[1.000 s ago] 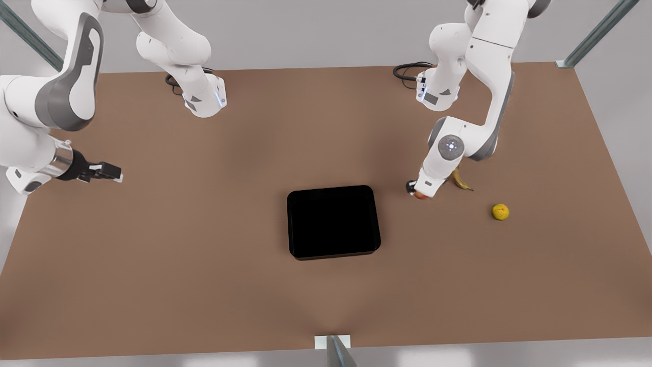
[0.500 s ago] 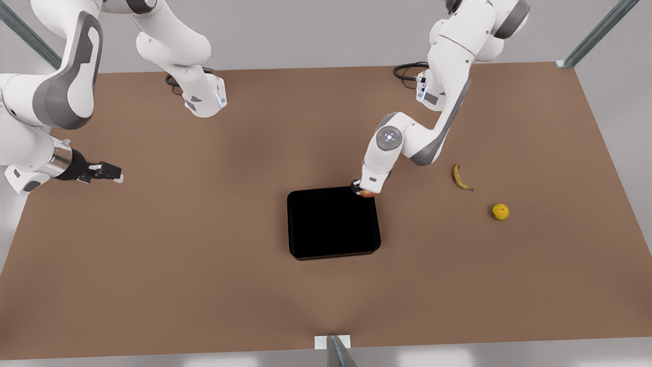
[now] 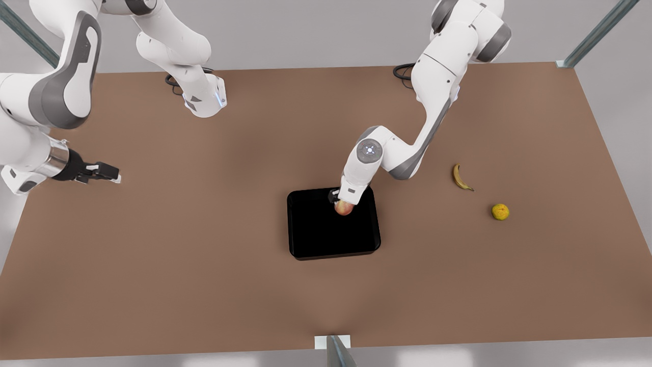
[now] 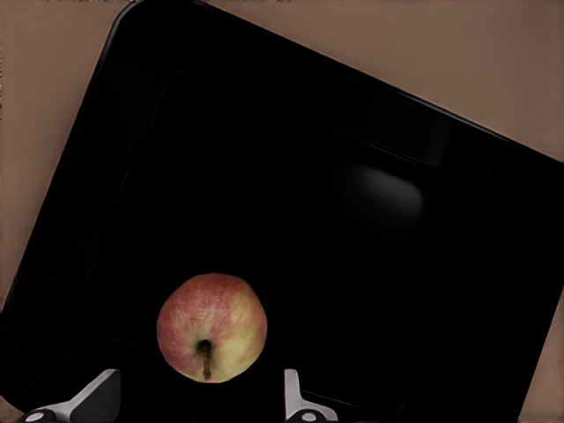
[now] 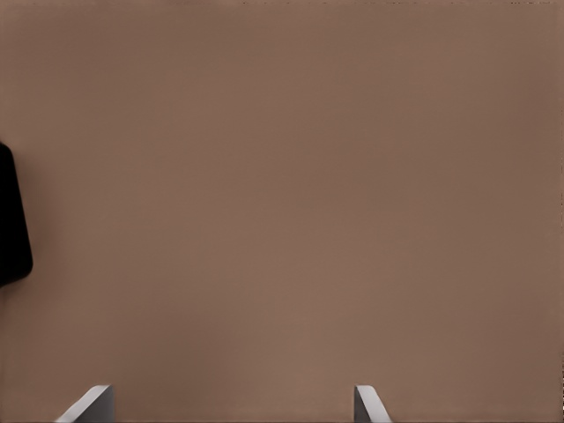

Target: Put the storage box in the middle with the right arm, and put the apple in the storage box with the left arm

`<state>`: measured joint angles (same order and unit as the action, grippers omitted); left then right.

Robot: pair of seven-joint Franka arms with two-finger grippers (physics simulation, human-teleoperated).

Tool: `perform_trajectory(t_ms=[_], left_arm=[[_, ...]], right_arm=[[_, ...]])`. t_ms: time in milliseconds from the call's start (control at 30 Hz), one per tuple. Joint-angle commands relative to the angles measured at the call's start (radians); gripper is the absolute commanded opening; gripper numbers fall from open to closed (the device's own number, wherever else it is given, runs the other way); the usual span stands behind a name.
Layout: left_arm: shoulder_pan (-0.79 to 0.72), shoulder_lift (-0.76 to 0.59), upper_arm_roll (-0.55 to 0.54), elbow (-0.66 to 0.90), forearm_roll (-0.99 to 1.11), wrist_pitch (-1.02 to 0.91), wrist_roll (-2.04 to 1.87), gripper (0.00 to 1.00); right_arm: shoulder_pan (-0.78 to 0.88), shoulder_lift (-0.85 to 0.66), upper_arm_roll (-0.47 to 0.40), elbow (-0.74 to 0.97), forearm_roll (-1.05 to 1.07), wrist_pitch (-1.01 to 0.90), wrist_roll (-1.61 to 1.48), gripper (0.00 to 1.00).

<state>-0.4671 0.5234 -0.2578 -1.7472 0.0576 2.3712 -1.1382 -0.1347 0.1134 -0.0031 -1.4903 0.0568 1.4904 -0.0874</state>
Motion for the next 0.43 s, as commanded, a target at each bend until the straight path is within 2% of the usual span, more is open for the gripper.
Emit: perform_trajectory(t_ms=[0,33,100,167,233,300,400], left_arm=[[0.001,-0.005,0.000,-0.002,-0.002,-0.006,0.000,1.00],[0.013,-0.045,0.000,-0.009,-0.002,-0.049,0.006,1.00],[0.084,-0.201,0.015,-0.009,-0.013,-0.332,0.211,1.00],[0.200,-0.344,0.022,-0.011,-0.021,-0.520,0.474,1.00],[0.209,-0.483,0.153,-0.008,-0.048,-0.651,0.724,1.00],[0.229,-0.537,0.249,0.017,-0.053,-0.711,0.902,1.00],[0.231,-0.540,0.253,0.035,-0.059,-0.711,0.899,1.00]], right_arm=[[0.004,0.000,0.000,0.001,0.001,-0.001,0.000,1.00],[0.009,0.000,0.000,0.002,0.000,-0.002,0.003,1.00],[0.009,0.002,0.000,0.008,0.003,-0.001,0.011,1.00],[0.009,0.002,0.000,0.010,-0.006,0.004,0.008,1.00],[0.007,0.002,0.000,0.010,-0.009,0.008,0.009,1.00],[0.009,0.019,0.000,0.013,-0.009,0.014,0.011,1.00],[0.004,0.080,0.000,0.104,-0.011,0.011,0.011,1.00]])
